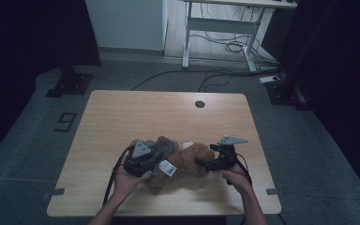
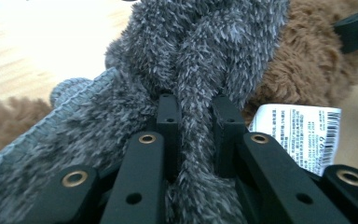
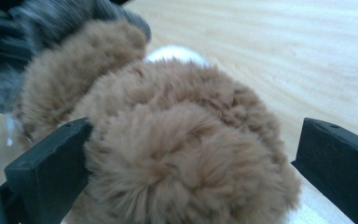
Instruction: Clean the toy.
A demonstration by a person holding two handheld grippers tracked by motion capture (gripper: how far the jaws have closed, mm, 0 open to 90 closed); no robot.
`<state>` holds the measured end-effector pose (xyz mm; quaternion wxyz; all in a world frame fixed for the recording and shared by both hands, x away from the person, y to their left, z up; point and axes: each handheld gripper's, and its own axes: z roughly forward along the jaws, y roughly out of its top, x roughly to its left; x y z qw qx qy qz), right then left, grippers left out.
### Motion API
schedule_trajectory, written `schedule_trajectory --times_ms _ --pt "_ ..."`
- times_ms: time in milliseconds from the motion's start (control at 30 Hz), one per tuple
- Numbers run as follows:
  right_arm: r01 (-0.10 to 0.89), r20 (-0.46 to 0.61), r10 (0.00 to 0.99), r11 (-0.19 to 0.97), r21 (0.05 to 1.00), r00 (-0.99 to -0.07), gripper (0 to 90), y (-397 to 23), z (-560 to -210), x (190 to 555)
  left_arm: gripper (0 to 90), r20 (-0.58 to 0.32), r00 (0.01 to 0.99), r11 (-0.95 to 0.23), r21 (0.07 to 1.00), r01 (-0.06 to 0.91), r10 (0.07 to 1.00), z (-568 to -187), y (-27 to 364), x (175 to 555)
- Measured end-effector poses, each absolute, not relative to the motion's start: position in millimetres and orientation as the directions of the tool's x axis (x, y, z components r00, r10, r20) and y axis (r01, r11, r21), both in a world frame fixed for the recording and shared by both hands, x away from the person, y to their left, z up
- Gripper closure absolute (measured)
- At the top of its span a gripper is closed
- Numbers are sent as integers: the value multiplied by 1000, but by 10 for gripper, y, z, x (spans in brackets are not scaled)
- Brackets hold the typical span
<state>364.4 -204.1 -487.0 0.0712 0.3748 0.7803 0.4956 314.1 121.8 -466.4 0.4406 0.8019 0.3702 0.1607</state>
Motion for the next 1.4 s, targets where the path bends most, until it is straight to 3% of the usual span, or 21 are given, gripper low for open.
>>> schedule_trajectory --times_ms 233,333,400,600,800,1000,1167,1300,1400 --pt "558 300 582 333 760 -756 0 -1936 -5007 3617 765 -97 698 -320 838 442 710 -4711 1267 2977" --pt "544 249 586 404 735 -771 0 -1830 -5099 3594 765 -99 708 -321 841 435 699 -4718 1242 2925" --pt "538 219 594 436 721 -774 47 -1766 -5164 3582 765 -86 711 -330 842 426 698 -4718 1214 2895" --pt "500 175 621 398 769 -764 306 -1770 -5125 3543 764 -66 694 -321 852 413 717 -4687 1208 2904" --pt "449 96 693 349 822 -715 379 -1724 -5060 3607 763 -27 673 -330 857 396 739 -4539 1139 3129" --pt "413 31 793 282 866 -608 380 -1750 -5005 3902 761 6 630 -337 849 408 777 -4376 997 3679" --pt "400 9 813 276 874 -582 346 -1804 -5047 4058 758 -40 605 -304 837 454 795 -4353 936 4034" --pt "400 -2 801 301 866 -598 292 -1880 -5125 4063 758 -75 615 -305 817 489 785 -4519 898 4079" --pt "410 19 792 295 863 -610 186 -1942 -5190 4023 759 -98 627 -288 826 485 773 -4591 914 3987"
